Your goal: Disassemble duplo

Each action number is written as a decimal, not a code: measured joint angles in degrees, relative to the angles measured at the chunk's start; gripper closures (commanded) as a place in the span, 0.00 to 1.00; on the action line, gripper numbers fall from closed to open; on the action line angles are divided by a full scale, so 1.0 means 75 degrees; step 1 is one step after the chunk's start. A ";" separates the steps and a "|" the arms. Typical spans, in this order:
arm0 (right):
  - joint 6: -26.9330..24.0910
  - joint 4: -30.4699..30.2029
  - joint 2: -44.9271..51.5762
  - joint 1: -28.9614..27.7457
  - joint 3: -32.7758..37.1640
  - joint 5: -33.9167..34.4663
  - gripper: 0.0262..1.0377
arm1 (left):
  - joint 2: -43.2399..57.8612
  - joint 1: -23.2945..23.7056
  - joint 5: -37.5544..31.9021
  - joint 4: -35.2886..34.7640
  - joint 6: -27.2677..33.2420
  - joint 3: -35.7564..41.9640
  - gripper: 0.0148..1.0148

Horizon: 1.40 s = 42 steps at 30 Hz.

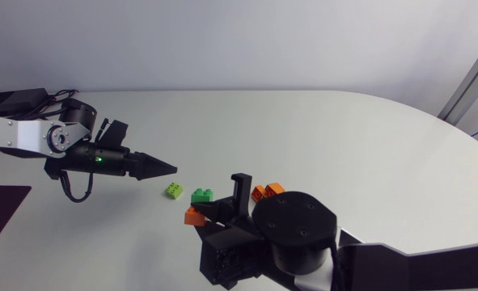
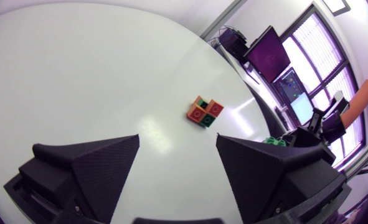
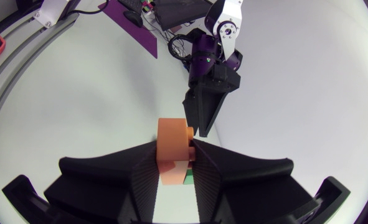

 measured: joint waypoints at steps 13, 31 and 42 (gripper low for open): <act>-0.0184 0.0525 0.0440 0.0000 0.0003 -0.0003 0.82 | 0.0638 -0.0396 0.0787 -0.3077 0.2465 0.0679 0.21; -0.0256 0.0635 0.0758 0.0009 0.0003 0.0082 0.82 | 0.0726 -0.0562 0.1093 -0.5173 0.4613 0.0970 0.21; -0.0259 0.0947 0.0737 0.0131 -0.0038 0.0105 0.82 | 0.0831 -0.0676 0.1297 -0.6586 0.6298 0.1163 0.21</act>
